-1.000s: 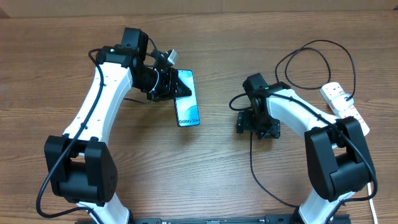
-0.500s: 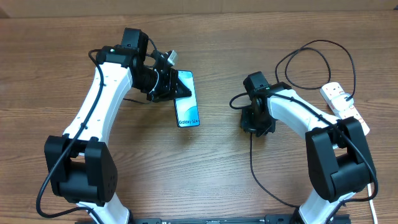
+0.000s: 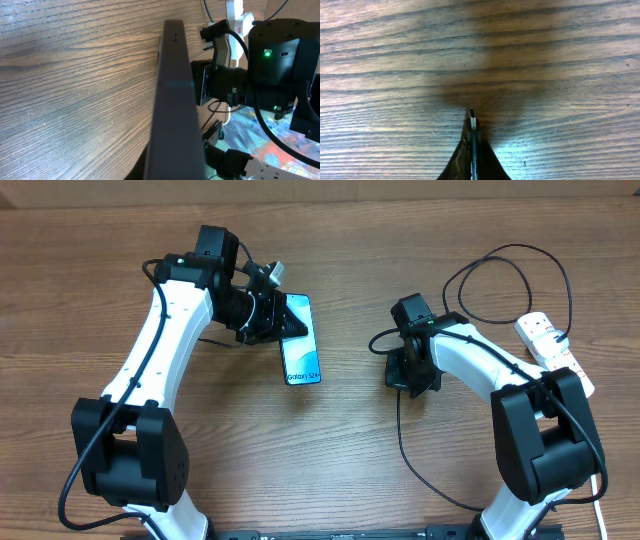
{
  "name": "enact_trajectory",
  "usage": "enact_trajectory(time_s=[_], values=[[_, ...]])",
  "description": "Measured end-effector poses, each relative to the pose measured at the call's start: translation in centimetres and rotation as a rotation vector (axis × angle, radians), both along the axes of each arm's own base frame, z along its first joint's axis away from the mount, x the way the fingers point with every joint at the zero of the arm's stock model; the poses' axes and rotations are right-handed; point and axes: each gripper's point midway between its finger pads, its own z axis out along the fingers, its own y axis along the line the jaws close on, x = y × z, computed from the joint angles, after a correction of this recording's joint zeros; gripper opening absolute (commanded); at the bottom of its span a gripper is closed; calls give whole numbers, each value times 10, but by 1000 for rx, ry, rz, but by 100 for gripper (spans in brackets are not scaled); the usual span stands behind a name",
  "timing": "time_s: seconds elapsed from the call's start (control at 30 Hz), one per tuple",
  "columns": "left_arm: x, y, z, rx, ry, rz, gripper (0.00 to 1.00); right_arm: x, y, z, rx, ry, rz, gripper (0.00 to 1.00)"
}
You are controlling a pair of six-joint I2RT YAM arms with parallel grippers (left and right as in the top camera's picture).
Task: Plug charger to phone and switch on socket
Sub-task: 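Close the right gripper on the USB-C plug and lift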
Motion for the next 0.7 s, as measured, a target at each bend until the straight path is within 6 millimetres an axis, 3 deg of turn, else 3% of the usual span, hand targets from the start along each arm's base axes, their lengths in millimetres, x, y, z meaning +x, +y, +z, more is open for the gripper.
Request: enact_trajectory(time_s=[0.13,0.23,0.33,0.47,0.7], values=[[0,0,0,-2,1,3,4,-1,7,1,59,16,2,4],[8,-6,8,-55,-43,-5,4,-8,33,8,279,65,77,4],[30,-14,35,-213,-169,-23,4,-7,58,39,620,50,173,4],[52,-7,61,-342,-257,0,4,-17,78,82,921,4,297,4],[63,2,93,-495,-326,-10,4,-49,122,134,1246,-91,561,4]])
